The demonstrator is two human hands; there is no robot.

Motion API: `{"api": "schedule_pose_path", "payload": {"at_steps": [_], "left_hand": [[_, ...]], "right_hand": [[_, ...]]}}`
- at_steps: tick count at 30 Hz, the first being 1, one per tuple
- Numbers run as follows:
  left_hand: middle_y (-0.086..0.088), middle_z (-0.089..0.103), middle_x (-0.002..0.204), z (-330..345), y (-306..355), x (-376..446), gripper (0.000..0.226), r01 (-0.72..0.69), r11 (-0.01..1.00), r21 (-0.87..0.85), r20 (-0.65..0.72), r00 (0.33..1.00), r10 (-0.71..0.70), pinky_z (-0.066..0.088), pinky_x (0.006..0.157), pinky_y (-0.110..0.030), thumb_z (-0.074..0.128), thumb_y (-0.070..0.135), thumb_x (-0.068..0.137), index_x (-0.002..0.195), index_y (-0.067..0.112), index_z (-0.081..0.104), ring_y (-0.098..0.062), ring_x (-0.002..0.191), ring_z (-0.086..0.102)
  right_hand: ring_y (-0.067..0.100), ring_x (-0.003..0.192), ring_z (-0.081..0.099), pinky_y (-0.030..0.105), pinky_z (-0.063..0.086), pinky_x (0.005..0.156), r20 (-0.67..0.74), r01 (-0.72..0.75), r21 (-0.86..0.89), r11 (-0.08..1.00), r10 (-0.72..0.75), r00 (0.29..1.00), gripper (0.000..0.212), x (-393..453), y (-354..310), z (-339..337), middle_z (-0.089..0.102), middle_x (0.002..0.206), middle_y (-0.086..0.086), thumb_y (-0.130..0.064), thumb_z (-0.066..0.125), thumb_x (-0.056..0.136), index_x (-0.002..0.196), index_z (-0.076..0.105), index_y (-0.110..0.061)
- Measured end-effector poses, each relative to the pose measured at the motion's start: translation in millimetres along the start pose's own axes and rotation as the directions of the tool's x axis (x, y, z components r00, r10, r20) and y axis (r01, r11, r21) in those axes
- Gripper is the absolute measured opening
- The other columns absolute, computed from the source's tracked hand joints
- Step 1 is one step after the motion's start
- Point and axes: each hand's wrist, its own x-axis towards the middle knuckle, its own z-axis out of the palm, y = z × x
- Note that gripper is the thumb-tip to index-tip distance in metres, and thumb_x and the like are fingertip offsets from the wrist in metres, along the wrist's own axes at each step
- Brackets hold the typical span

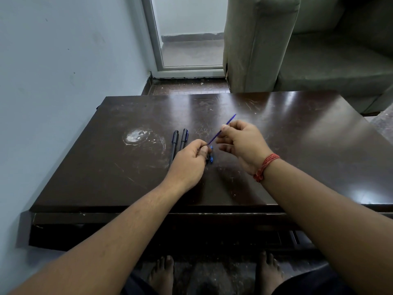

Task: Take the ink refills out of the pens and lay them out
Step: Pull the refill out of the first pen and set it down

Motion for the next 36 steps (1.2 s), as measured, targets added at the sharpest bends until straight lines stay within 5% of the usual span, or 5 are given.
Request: {"api": "schedule_pose_path", "payload": {"at_steps": [5,11,18,28,36], "left_hand": [[0.009,0.048,0.059,-10.1,-2.5,5.3,0.025,-0.006,1.000,-0.003,-0.046,0.999,0.006,0.036,0.055,-0.028,0.040,0.026,0.105,0.095,0.025,0.062,-0.008,0.049,0.041],[0.009,0.053,0.066,-38.1,-4.4,17.2,0.024,0.014,1.000,0.001,-0.187,0.982,-0.014,0.038,0.061,-0.029,0.040,0.029,0.105,0.095,0.027,0.062,-0.009,0.059,0.047],[0.005,0.057,0.070,-87.7,-16.7,21.9,0.023,0.075,0.995,0.069,-0.342,0.939,-0.047,0.039,0.050,-0.020,0.038,0.027,0.107,0.098,0.024,0.059,-0.002,0.054,0.051],[0.006,0.063,0.091,-130.3,-44.9,20.3,0.022,0.149,0.987,0.058,-0.496,0.862,-0.101,0.040,0.062,-0.021,0.041,0.024,0.104,0.100,0.020,0.062,-0.012,0.082,0.057],[0.006,0.062,0.088,-132.3,-47.0,22.8,0.021,0.151,0.988,-0.002,-0.517,0.846,-0.131,0.038,0.061,-0.024,0.040,0.025,0.104,0.099,0.023,0.061,-0.011,0.079,0.056]], "right_hand": [[0.020,0.063,0.066,0.031,0.060,0.061,-0.172,0.043,0.237,0.971,-0.001,0.985,0.007,11.2,-12.6,-15.5,0.063,0.079,0.011,-0.008,0.047,0.102,0.095,0.048,-0.006],[0.019,0.062,0.065,0.028,0.058,0.053,-0.154,0.036,-0.192,0.981,-0.067,0.986,0.009,9.4,1.9,-17.1,0.068,0.082,0.013,-0.007,0.059,0.096,0.102,0.054,-0.003],[0.017,0.073,0.061,0.025,0.049,0.062,0.026,0.202,-0.679,0.706,-0.253,0.967,0.010,2.4,17.9,46.8,0.064,0.080,0.002,-0.018,0.065,0.086,0.091,0.058,-0.013],[0.029,0.080,0.055,0.035,0.044,0.062,0.240,0.317,-0.915,0.250,-0.295,0.925,0.010,16.5,31.8,164.9,0.065,0.090,0.011,-0.011,0.052,0.089,0.092,0.044,-0.015],[0.033,0.095,0.060,0.037,0.042,0.065,0.300,0.337,-0.934,0.117,-0.252,0.920,0.012,28.7,39.0,170.9,0.067,0.097,0.013,-0.008,0.051,0.088,0.099,0.054,-0.010]]}}
